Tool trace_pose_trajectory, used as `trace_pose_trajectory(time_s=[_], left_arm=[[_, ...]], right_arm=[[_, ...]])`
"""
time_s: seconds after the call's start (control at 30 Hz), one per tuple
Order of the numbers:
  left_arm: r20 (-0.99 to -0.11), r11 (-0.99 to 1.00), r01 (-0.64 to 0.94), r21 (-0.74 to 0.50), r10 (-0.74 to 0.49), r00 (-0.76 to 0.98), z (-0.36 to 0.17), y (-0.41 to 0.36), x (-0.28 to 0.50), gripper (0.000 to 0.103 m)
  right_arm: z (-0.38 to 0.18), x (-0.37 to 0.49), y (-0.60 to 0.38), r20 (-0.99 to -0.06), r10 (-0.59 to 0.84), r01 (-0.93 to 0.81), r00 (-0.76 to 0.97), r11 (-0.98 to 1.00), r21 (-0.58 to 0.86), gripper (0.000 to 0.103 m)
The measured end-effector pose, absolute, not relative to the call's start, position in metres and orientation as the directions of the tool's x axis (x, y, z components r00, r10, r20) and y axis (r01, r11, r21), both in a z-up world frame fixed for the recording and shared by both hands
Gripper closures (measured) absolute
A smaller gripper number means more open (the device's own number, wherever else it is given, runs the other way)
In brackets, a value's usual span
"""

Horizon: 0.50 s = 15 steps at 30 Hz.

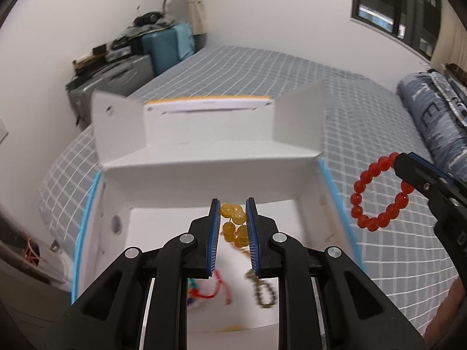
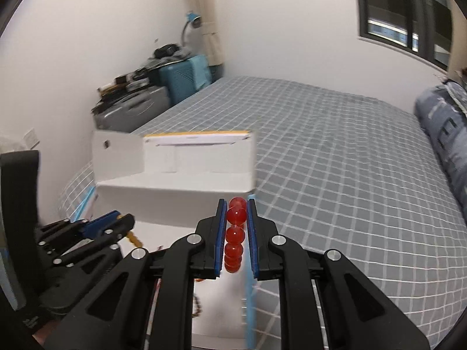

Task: Organize jewelry
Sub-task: 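Lift and carry amber and red bead bracelets with both tools over the box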

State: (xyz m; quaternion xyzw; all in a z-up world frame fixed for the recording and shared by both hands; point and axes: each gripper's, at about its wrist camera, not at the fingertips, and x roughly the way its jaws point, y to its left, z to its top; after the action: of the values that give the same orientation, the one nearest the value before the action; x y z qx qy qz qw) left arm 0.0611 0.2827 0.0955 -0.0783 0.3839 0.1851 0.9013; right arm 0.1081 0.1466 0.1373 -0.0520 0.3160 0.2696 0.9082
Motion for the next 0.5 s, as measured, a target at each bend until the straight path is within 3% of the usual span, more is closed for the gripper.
trace_pose_trajectory(time_s=[0.5], left_arm=[[-0.832, 0.888, -0.460, 0.010, 0.262, 0.488, 0.017, 0.334, 0.060, 0.086]], right_arm=[[0.049, 0.128, 0.216, -0.765, 0.370, -0.545, 0.527, 0.838, 0.029, 0.090]])
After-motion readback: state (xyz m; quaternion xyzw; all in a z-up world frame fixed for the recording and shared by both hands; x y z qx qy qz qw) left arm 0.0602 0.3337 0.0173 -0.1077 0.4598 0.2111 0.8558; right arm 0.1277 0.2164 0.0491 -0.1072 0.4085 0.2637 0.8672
